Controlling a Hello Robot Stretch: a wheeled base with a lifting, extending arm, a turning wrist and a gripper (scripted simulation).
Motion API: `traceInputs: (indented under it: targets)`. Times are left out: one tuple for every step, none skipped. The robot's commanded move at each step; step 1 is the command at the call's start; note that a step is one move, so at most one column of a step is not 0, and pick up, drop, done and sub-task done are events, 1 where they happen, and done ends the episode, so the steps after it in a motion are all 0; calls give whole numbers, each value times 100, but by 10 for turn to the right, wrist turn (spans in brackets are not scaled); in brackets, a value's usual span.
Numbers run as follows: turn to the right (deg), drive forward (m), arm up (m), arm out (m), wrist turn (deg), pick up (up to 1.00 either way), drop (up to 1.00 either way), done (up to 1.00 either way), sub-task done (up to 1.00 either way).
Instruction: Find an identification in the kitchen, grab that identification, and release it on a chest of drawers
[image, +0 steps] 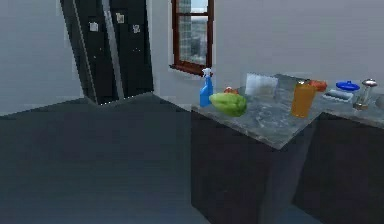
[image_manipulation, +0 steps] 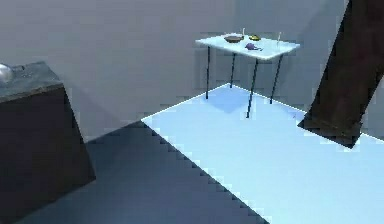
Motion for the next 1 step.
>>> traceInputs:
  targets:
    - [-60, 0, 0, 0, 0, 0, 0, 0, 0]
